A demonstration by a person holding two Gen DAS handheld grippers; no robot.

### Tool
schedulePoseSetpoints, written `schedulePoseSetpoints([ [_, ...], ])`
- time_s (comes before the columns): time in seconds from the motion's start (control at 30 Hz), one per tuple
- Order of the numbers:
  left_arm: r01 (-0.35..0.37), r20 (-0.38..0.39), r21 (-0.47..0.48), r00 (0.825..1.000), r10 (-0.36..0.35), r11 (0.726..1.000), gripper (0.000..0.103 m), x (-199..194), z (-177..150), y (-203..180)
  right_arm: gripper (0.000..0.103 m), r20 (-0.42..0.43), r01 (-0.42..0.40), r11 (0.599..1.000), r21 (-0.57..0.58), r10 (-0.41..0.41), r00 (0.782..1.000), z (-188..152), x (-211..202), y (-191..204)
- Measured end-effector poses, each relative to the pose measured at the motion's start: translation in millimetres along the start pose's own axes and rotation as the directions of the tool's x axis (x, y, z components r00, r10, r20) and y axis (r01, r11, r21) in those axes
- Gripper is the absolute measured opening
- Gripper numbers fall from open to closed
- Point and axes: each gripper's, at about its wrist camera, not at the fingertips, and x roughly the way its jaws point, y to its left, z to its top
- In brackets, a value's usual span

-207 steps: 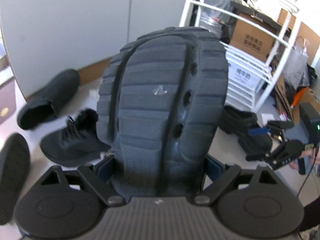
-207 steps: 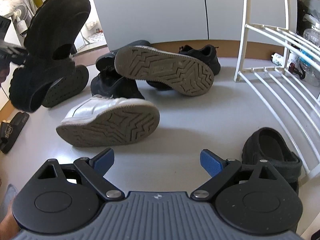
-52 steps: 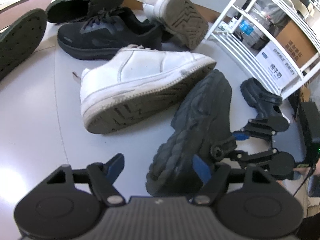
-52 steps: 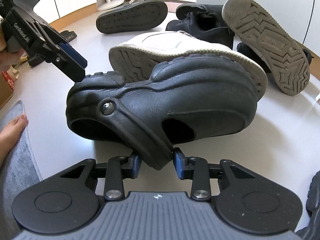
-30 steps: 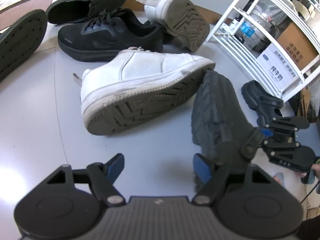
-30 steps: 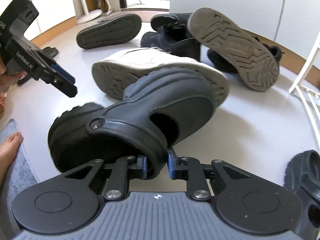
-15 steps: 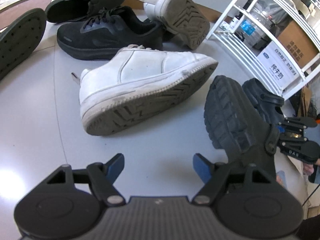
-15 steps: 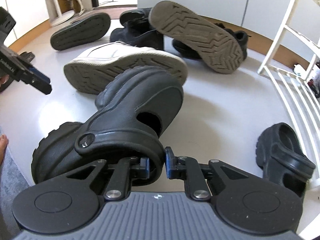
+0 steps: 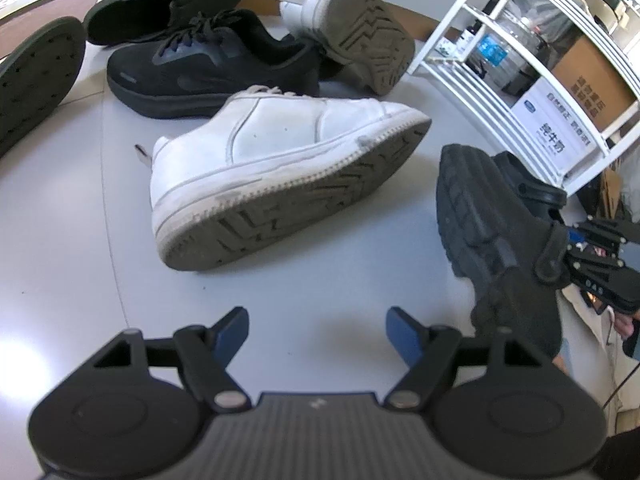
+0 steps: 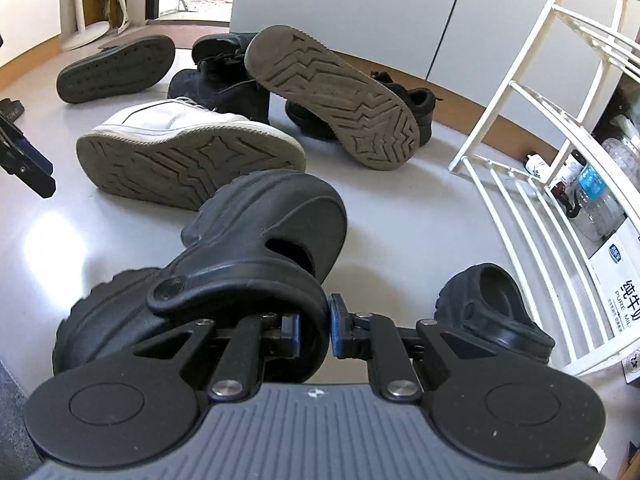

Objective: Organize scattered shoes
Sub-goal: 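Carry the dark grey clog with the right tool toward the black clog by the rack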

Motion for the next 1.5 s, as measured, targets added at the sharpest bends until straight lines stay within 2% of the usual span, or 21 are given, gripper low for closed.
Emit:
schedulePoseSetpoints([
  [0.07,-0.004,0.005,-0.003,1.000,0.004,1.000,0.077,-1,0,0,0.027,-0.007,-0.059,0.998,0.017,0.059,0.998,0,2,2],
  [0.13,-0.007,0.011,-0.005,1.000,0.007,1.000,0.077,-2,1,1,0.029,-0.021,-0.112,0.993,0.040,0.113,0.993,-1,4,5],
  [0.2,-0.009,0.011,-0.007,1.000,0.009,1.000,0.077,-2,1,1,0.039,-0.025,-0.159,0.986,0.055,0.160,0.987,-1,6,7],
  [0.27,-0.010,0.009,-0.009,1.000,0.010,1.000,0.077,-2,1,2,0.055,-0.028,-0.205,0.976,0.069,0.207,0.978,-1,7,10],
  [0.3,-0.010,0.008,-0.009,1.000,0.010,1.000,0.077,-2,1,3,0.057,-0.028,-0.212,0.976,0.058,0.214,0.976,-1,7,13],
  [0.7,-0.016,0.000,-0.022,1.000,0.016,1.000,0.077,-3,-2,9,0.058,-0.058,-0.274,0.961,0.044,0.276,0.960,2,14,24],
  [0.8,-0.016,-0.002,-0.022,1.000,0.016,1.000,0.078,-3,-2,9,0.052,-0.083,-0.274,0.961,0.047,0.277,0.957,-1,17,23],
  [0.9,-0.017,-0.004,-0.018,1.000,0.017,1.000,0.078,-1,-2,7,0.035,-0.104,-0.292,0.954,0.069,0.298,0.949,-4,19,20],
  [0.93,-0.016,-0.004,-0.017,1.000,0.016,1.000,0.078,-1,-2,7,0.023,-0.105,-0.301,0.952,0.060,0.306,0.946,-5,18,20],
  [0.97,-0.015,-0.005,-0.013,1.000,0.015,1.000,0.078,-1,-1,6,0.020,-0.106,-0.310,0.949,0.050,0.314,0.943,-5,17,20],
  [1.07,-0.014,-0.004,-0.007,1.000,0.014,1.000,0.078,0,0,4,0.014,-0.104,-0.307,0.951,0.036,0.309,0.945,-6,15,18],
  [1.3,-0.013,-0.006,-0.006,1.000,0.013,1.000,0.078,3,1,1,0.011,-0.095,-0.257,0.966,0.031,0.259,0.961,-4,13,2],
  [1.43,-0.013,-0.012,-0.006,1.000,0.013,1.000,0.078,4,0,1,0.001,-0.081,-0.211,0.977,0.040,0.213,0.974,-1,15,-11],
  [1.5,-0.013,-0.012,-0.006,1.000,0.013,1.000,0.078,4,0,1,0.000,-0.071,-0.202,0.979,0.038,0.205,0.976,2,15,-15],
])
